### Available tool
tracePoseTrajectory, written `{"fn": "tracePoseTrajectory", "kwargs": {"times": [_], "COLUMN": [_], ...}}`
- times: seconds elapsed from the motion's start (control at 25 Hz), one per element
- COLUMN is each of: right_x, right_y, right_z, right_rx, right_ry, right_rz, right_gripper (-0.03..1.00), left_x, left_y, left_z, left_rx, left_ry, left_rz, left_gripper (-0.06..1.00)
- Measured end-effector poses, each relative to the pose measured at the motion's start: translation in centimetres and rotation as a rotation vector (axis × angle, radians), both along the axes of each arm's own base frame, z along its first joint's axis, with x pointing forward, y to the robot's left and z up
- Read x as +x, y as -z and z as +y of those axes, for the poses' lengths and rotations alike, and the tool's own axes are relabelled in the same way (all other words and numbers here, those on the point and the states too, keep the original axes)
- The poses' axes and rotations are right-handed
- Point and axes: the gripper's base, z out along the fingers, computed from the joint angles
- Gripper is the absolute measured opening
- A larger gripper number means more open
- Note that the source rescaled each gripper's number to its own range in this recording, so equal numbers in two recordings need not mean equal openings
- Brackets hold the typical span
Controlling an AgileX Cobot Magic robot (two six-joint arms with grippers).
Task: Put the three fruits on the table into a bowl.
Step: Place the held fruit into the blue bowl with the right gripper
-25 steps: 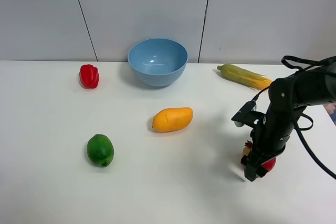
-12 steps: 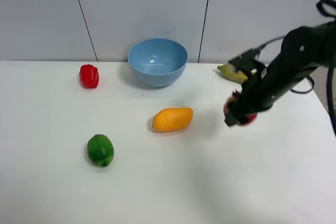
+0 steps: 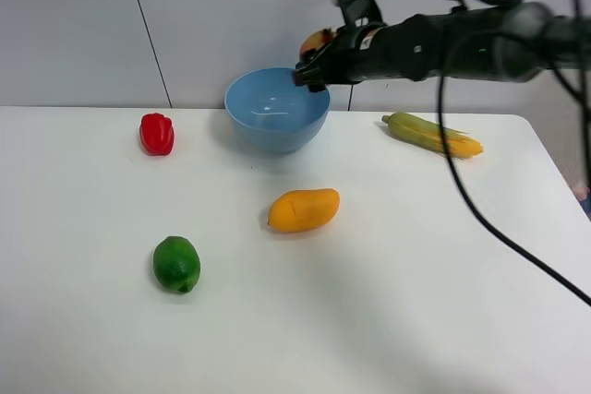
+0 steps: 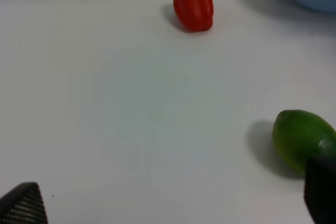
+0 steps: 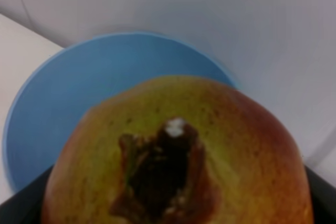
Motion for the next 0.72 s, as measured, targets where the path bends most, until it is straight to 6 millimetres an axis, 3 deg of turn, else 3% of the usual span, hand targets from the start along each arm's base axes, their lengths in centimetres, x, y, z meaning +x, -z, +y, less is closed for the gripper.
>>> {"fn": "tracePoseTrajectory", "kwargs": {"times": [0.16, 0.32, 0.36, 0.44, 0.52, 0.6, 0.72], "right_x": [2.9, 4.3, 4.4, 4.5, 4.5, 4.2, 2.8], "right_y": [3.7, 4.9, 4.7, 4.3, 3.7, 3.1, 0.5], "right_z": [3.2, 4.7, 4.8, 4.9, 4.8, 4.7, 4.4], "right_rx": [-0.058, -0.095, -0.090, -0.071, -0.064, -0.076, -0.118], "right_ry": [-0.055, -0.084, -0.080, -0.070, -0.067, -0.070, -0.095], "right_rz": [0.044, 0.066, 0.070, 0.071, 0.067, 0.092, 0.146], "right_gripper": [0.26, 0.26, 0.31, 0.72, 0.90, 0.96, 0.99], "left_x": [0.0, 0.0, 0.0, 0.0, 0.0, 0.0, 0.0], "left_y": [0.0, 0.0, 0.0, 0.0, 0.0, 0.0, 0.0], "left_z": [0.0, 0.0, 0.0, 0.0, 0.0, 0.0, 0.0], "left_rx": [0.000, 0.000, 0.000, 0.000, 0.000, 0.000, 0.000], "left_ry": [0.000, 0.000, 0.000, 0.000, 0.000, 0.000, 0.000], "left_rz": [0.000, 0.000, 0.000, 0.000, 0.000, 0.000, 0.000], "left_gripper": [1.00, 1.00, 1.00, 1.00, 1.00, 1.00, 1.00]}}
